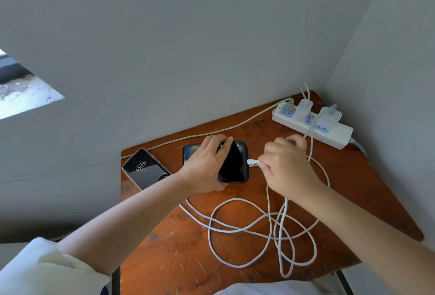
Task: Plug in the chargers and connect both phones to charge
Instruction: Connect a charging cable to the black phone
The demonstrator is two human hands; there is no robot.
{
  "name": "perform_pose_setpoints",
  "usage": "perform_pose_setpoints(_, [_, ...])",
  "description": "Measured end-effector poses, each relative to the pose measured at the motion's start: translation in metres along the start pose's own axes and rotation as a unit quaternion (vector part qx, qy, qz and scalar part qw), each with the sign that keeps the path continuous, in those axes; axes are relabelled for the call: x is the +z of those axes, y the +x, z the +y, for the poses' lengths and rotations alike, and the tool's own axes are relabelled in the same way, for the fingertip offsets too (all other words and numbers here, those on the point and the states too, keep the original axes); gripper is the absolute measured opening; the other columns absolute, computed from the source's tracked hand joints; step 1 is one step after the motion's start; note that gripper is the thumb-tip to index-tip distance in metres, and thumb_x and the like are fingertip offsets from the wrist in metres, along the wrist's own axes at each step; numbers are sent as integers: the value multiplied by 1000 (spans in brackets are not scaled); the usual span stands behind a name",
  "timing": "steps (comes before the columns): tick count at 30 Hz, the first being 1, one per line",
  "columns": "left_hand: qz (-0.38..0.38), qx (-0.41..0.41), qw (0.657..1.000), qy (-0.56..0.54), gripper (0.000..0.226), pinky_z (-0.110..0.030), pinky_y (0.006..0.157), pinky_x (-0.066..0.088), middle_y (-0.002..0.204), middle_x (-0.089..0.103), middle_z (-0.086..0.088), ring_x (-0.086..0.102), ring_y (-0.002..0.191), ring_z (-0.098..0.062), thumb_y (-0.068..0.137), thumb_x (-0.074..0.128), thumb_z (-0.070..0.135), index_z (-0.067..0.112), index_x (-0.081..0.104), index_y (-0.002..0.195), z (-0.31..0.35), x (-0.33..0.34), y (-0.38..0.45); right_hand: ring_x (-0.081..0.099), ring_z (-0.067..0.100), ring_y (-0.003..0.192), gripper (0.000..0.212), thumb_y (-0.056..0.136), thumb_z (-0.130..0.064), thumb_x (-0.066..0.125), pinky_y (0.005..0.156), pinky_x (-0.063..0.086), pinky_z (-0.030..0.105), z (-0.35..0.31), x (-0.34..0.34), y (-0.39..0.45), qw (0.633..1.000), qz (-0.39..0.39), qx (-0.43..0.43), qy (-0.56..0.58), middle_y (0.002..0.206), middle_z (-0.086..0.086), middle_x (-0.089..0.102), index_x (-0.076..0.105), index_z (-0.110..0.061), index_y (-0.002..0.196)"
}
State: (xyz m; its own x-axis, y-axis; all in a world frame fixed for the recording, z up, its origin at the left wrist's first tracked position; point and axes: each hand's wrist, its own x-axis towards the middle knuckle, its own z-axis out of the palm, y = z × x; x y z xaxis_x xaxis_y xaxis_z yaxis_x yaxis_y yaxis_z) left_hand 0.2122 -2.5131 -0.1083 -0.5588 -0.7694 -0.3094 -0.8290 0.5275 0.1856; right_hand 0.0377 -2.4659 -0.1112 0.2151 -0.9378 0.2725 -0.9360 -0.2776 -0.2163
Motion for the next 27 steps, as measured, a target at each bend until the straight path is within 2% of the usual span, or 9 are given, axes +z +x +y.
perform_pose_setpoints(4, [-35, 26, 998, 43, 98, -26, 113, 24, 152, 11, -8, 9, 140, -23, 77, 70, 23, 11, 2, 147, -5, 3, 10, 57, 18, 47, 22, 47, 0, 85, 65, 48, 41, 0, 12, -6, 999, -27, 30, 17, 45, -1, 58, 69, -14, 49])
perform_pose_setpoints(7, [-75, 64, 992, 84, 93, -28, 114, 22, 153, 12, -8, 9, 141, -24, 79, 69, 20, 11, 4, 147, -7, 5, 20, 58, 15, 46, 24, 44, -4, 88, 71, 38, 34, 1, 26, -15, 995, -59, 74, 34, 44, -1, 59, 68, -18, 48])
perform_pose_setpoints(9, [-100, 92, 984, 119, 91, -30, 114, 23, 154, 13, -10, 10, 141, -25, 80, 68, 18, 12, 7, 147, -7, 7, 30, 61, 14, 45, 26, 40, -8, 91, 67, 33, 32, 1, 36, -21, 991, -80, 96, 47, 43, 0, 60, 68, -20, 47])
perform_pose_setpoints(16, [-175, 182, 945, 209, 90, -32, 116, 20, 154, 13, -13, 11, 142, -27, 80, 68, 13, 9, 8, 146, 0, 14, 59, 58, 11, 40, 30, 33, -12, 94, 54, 43, 30, 0, 57, -41, 980, -102, 154, 79, 41, -1, 58, 69, -20, 47])
perform_pose_setpoints(19, [-195, 200, 930, 238, 90, -33, 115, 21, 155, 13, -14, 12, 142, -28, 80, 69, 11, 8, 8, 146, 4, 19, 66, 57, 9, 40, 30, 33, -15, 94, 58, 36, 28, 1, 63, -47, 976, -117, 164, 78, 40, -2, 58, 68, -22, 46])
perform_pose_setpoints(21, [-204, 200, 927, 244, 90, -33, 116, 20, 155, 13, -15, 12, 143, -28, 79, 68, 11, 7, 8, 146, 4, 21, 71, 62, 15, 51, 19, 48, -14, 89, 64, 38, 33, 6, 70, -50, 971, -130, 183, 84, 50, 2, 64, 71, -18, 55])
perform_pose_setpoints(23, [-204, 194, 926, 251, 89, -33, 117, 18, 155, 13, -15, 13, 143, -28, 80, 67, 10, 8, 8, 146, 3, 20, 73, 65, 25, 72, 5, 71, -13, 76, 80, 38, 42, 7, 70, -49, 968, -121, 185, 116, 70, 7, 70, 75, -11, 76])
perform_pose_setpoints(25, [-198, 188, 929, 249, 84, -32, 116, 17, 155, 14, -13, 14, 142, -27, 82, 65, 9, 9, 10, 146, 1, 17, 73, 59, 24, 93, 18, 86, -21, 60, 93, 29, 40, 7, 71, -46, 969, -147, 165, 112, 93, 7, 68, 70, -13, 98])
perform_pose_setpoints(27, [-183, 183, 934, 247, 78, -32, 116, 16, 154, 16, -12, 16, 142, -27, 84, 61, 7, 11, 13, 146, -1, 16, 74, 53, 20, 102, 26, 91, -29, 51, 97, 25, 37, 7, 75, -44, 968, -179, 147, 97, 103, 3, 64, 65, -15, 109])
